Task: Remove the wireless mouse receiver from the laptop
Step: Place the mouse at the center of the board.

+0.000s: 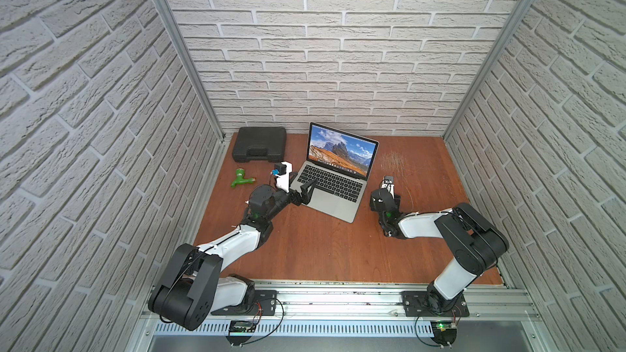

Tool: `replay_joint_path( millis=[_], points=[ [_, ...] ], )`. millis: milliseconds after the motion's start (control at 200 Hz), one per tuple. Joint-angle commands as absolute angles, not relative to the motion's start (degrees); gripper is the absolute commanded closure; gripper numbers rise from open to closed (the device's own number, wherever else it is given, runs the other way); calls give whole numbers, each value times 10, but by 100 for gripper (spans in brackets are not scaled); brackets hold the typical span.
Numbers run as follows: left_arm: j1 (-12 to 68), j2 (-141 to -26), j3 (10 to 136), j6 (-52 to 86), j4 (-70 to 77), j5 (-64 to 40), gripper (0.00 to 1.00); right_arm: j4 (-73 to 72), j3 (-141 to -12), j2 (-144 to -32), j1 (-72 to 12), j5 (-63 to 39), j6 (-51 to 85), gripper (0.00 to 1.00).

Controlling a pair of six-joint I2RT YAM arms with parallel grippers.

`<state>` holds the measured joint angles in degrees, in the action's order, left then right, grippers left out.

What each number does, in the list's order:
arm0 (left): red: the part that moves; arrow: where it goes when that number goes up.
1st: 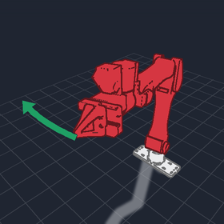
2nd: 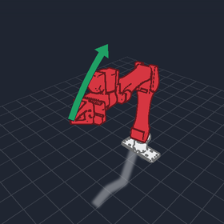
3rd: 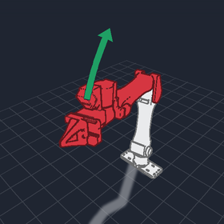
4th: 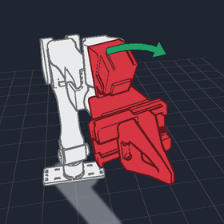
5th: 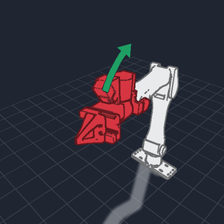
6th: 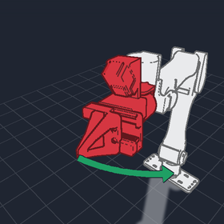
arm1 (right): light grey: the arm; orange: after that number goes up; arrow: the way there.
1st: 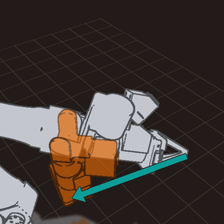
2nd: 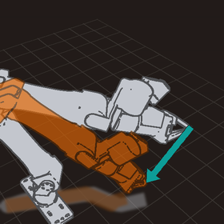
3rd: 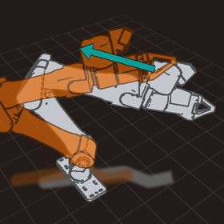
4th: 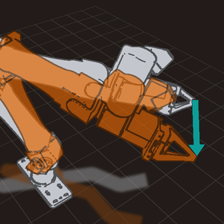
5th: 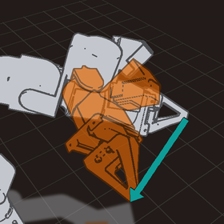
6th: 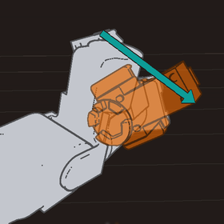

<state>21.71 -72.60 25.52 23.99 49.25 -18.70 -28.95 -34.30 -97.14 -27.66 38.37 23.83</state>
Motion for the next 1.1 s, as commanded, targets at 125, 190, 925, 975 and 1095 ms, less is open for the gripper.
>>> replay_joint_path(
  millis=[125, 190, 925, 975, 1095],
  points=[
    [222, -705, 243, 231, 513, -169, 2, -212, -359, -997, -282, 398, 305, 97],
    [224, -698, 243, 230, 503, -166, 2, -168, -365, -984, -283, 402, 325, 97],
    [239, -674, 246, 222, 461, -161, 2, 118, -480, -988, -291, 349, 393, 97],
    [247, -684, 262, 213, 442, -183, 3, 114, -478, -987, -291, 334, 391, 97],
    [258, -709, 255, 232, 494, -206, 11, 83, -463, -960, -291, 276, 349, 97]
  ],
)
